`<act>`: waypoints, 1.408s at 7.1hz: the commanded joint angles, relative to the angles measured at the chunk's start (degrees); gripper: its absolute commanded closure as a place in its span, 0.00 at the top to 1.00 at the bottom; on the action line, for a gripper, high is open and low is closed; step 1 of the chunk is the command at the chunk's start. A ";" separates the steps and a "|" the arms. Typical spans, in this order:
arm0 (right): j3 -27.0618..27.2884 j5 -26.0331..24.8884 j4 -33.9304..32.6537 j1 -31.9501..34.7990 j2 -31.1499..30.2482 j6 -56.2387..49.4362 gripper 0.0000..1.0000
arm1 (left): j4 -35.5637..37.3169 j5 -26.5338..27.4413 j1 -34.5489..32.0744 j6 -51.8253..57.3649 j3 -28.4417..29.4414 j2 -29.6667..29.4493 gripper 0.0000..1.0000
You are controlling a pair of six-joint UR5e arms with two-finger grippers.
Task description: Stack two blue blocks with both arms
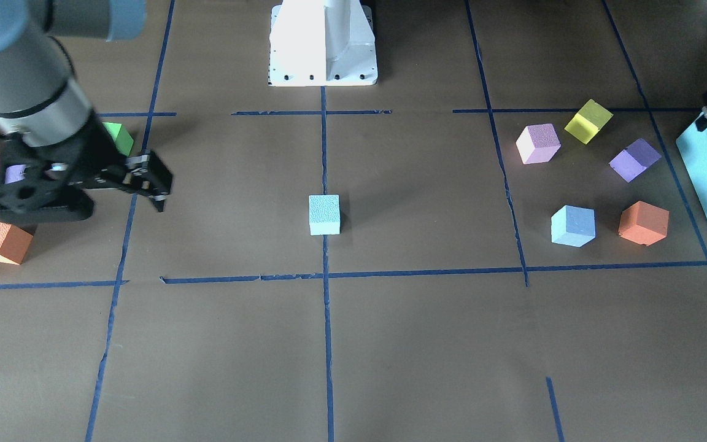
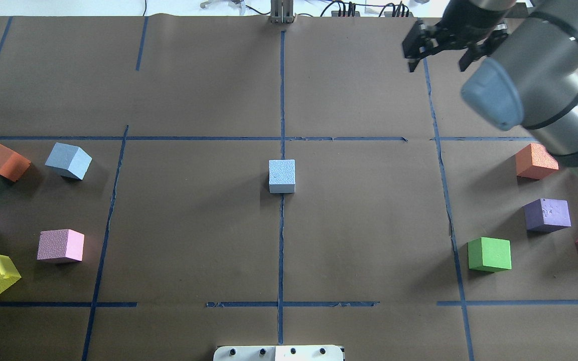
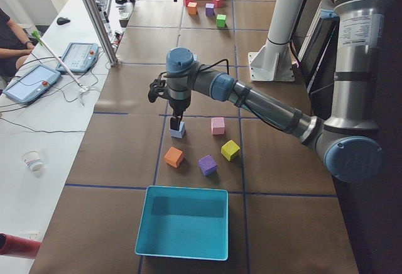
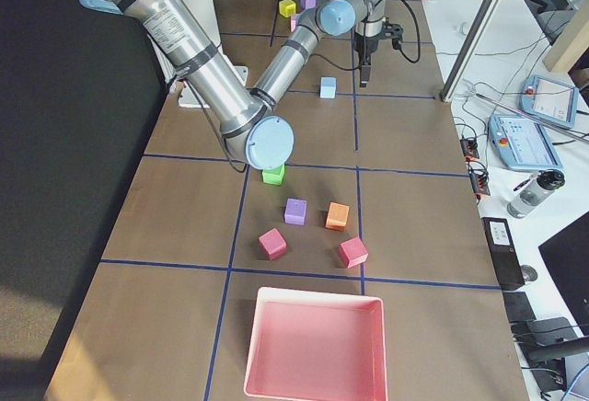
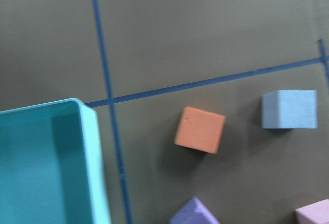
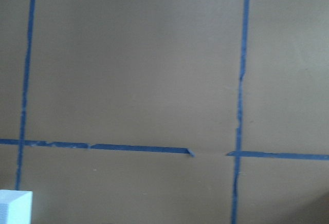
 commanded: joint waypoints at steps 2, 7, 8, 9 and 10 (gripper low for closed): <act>-0.05 5.99 0.50 13.13 -13.08 -25.96 1.00 | -7.97 7.78 12.01 -12.66 5.62 -5.02 1.00; -0.14 7.76 0.59 20.63 -21.81 -38.93 1.00 | -30.62 11.11 19.49 -21.50 23.77 -6.87 1.00; -0.14 7.76 0.59 20.63 -21.90 -38.93 1.00 | -30.80 11.31 19.85 -21.59 24.39 -6.87 1.00; -0.14 7.76 0.59 20.71 -21.99 -38.93 1.00 | -30.80 11.40 20.38 -21.59 24.83 -7.22 1.00; -0.14 7.76 0.59 20.72 -22.43 -38.93 1.00 | -30.80 11.40 21.43 -21.51 26.22 -7.92 1.00</act>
